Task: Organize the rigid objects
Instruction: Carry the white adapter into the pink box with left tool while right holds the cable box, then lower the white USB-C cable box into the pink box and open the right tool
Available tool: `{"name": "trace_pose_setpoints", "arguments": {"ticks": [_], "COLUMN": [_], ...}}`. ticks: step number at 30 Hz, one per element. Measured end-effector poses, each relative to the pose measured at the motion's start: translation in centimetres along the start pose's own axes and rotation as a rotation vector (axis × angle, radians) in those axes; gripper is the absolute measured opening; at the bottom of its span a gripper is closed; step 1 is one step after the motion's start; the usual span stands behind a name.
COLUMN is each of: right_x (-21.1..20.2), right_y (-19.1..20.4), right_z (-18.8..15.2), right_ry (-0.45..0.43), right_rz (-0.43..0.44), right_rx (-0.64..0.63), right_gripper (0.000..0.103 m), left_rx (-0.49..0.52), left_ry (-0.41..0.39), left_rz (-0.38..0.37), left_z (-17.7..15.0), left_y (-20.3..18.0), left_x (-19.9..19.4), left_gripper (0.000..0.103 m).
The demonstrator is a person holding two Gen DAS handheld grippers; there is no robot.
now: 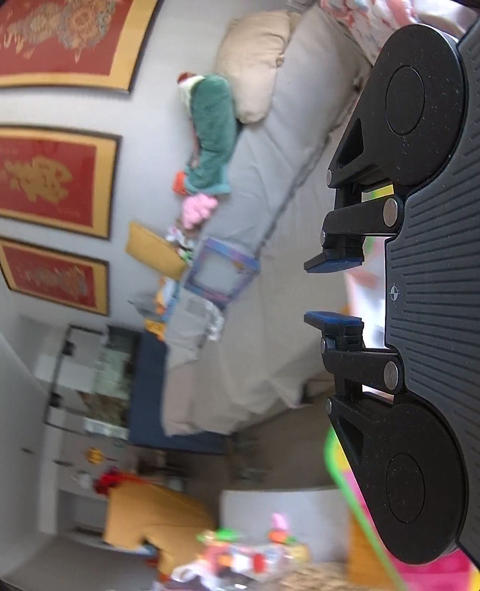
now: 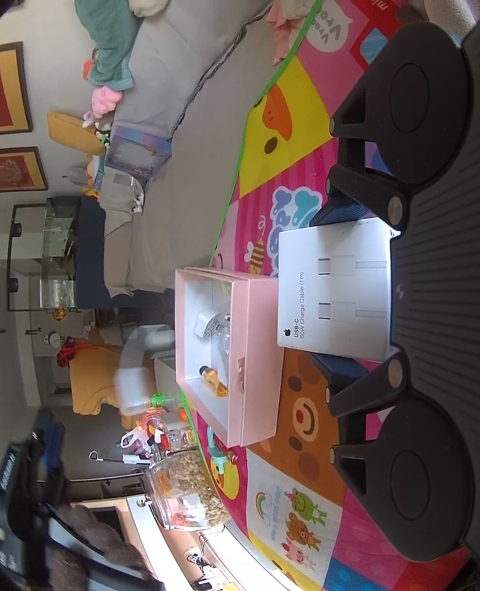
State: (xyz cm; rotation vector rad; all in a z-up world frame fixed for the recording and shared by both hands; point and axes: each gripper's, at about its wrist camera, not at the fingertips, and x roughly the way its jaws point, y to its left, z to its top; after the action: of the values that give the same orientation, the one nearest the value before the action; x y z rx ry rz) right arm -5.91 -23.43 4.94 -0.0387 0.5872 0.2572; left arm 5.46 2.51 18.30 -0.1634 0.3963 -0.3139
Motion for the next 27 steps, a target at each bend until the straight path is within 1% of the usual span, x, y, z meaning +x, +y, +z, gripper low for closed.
{"name": "trace_pose_setpoints", "arguments": {"ticks": [4, 7, 9, 11, 14, 16, 17, 18, 19, 20, 22, 27], "right_x": [0.8, 0.8, 0.7, 0.6, 0.7, 1.1, 1.5, 2.0, 2.8, 3.4, 4.4, 7.1], "right_y": [0.1, 0.7, 1.2, 1.6, 2.3, 2.6, 2.8, 3.0, 3.4, 3.8, 4.5, 7.0], "right_z": [0.2, 1.3, 2.7, 5.1, 10.2, 13.8, 15.3, 16.4, 17.5, 18.0, 18.2, 17.0], "right_ry": [0.039, 0.030, 0.003, -0.047, -0.152, -0.211, -0.227, -0.227, -0.206, -0.189, -0.158, -0.024], "right_rz": [0.019, 0.022, 0.017, 0.019, 0.029, 0.026, 0.036, 0.049, 0.060, 0.057, 0.064, 0.155], "right_rx": [0.001, -0.029, -0.055, -0.082, -0.114, -0.106, -0.099, -0.099, -0.109, -0.112, -0.109, -0.090], "right_gripper": [0.069, 0.069, 0.069, 0.069, 0.069, 0.069, 0.070, 0.071, 0.075, 0.076, 0.076, 0.076], "left_rx": [-0.016, -0.042, -0.068, -0.083, -0.065, -0.050, -0.051, -0.057, -0.067, -0.077, -0.096, -0.196], "left_ry": [0.128, 0.203, 0.242, 0.282, 0.334, 0.341, 0.339, 0.336, 0.329, 0.320, 0.296, 0.250], "left_rz": [0.031, 0.049, 0.050, 0.052, 0.058, 0.066, 0.071, 0.077, 0.087, 0.099, 0.127, 0.226], "left_z": [-4.7, -8.9, -11.5, -13.7, -15.8, -16.4, -16.4, -16.4, -16.2, -16.1, -16.0, -15.7], "left_y": [2.0, 3.4, 4.1, 4.5, 4.7, 4.8, 4.9, 5.1, 5.4, 5.8, 6.8, 10.3], "left_x": [-0.7, -2.0, -2.5, -3.1, -3.4, -3.9, -4.0, -4.1, -4.2, -4.4, -4.6, -4.2], "left_gripper": [0.026, 0.026, 0.026, 0.026, 0.026, 0.026, 0.026, 0.026, 0.026, 0.026, 0.026, 0.026]}}
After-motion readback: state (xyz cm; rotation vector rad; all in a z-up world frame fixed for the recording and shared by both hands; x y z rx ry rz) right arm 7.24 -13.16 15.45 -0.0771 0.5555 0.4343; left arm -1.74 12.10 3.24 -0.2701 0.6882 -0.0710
